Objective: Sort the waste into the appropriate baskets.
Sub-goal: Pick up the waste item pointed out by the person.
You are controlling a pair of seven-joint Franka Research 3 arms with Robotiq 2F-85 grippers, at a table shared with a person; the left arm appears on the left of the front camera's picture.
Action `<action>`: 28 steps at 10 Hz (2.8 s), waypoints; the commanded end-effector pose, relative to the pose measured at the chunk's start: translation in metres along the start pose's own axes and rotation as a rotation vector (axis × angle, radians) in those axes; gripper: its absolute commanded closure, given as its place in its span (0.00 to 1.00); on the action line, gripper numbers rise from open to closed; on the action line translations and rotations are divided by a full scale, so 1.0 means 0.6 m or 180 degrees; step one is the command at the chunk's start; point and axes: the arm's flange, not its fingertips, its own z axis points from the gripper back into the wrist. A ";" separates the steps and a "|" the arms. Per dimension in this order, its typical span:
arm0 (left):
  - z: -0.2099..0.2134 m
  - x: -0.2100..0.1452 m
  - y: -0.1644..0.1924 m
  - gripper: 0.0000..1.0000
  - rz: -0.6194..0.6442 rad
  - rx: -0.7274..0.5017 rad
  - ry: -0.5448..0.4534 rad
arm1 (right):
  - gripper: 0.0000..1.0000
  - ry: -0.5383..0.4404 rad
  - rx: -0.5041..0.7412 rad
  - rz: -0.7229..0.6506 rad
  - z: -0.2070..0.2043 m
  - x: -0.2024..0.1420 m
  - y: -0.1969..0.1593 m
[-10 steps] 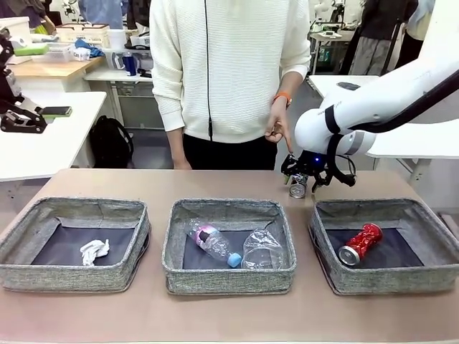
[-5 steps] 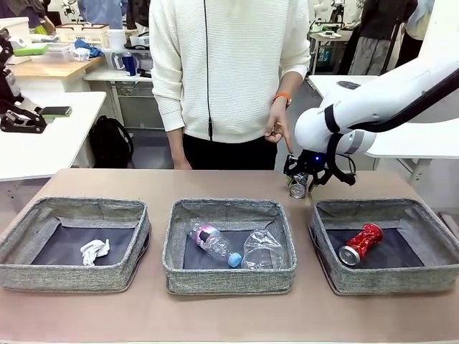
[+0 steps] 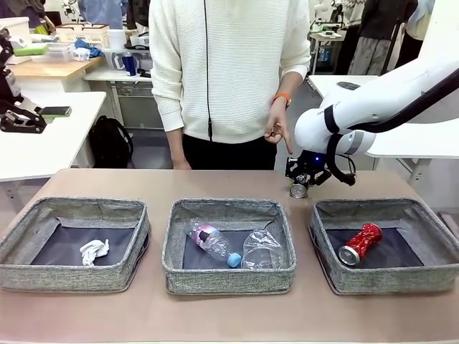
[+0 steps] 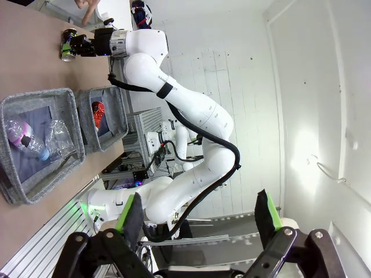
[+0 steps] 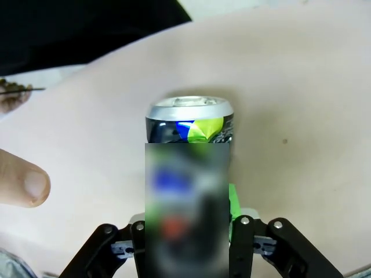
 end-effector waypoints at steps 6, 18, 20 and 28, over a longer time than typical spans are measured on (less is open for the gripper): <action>0.002 0.000 -0.006 0.00 -0.0047 -0.0070 0.0007 | 1.00 0.0070 -0.0010 -0.0194 0.054 -0.010 -0.031; 0.002 0.000 -0.006 0.00 -0.0047 -0.0070 0.0007 | 0.56 -0.0552 -0.0010 0.0430 0.318 -0.337 -0.056; 0.002 0.000 -0.006 0.00 -0.0047 -0.0070 0.0007 | 0.56 -0.0483 0.0072 0.0602 0.378 -0.392 0.030; 0.002 0.000 -0.006 0.00 -0.0047 -0.0070 0.0007 | 0.56 -0.0016 -0.0385 0.0387 0.674 -0.593 0.345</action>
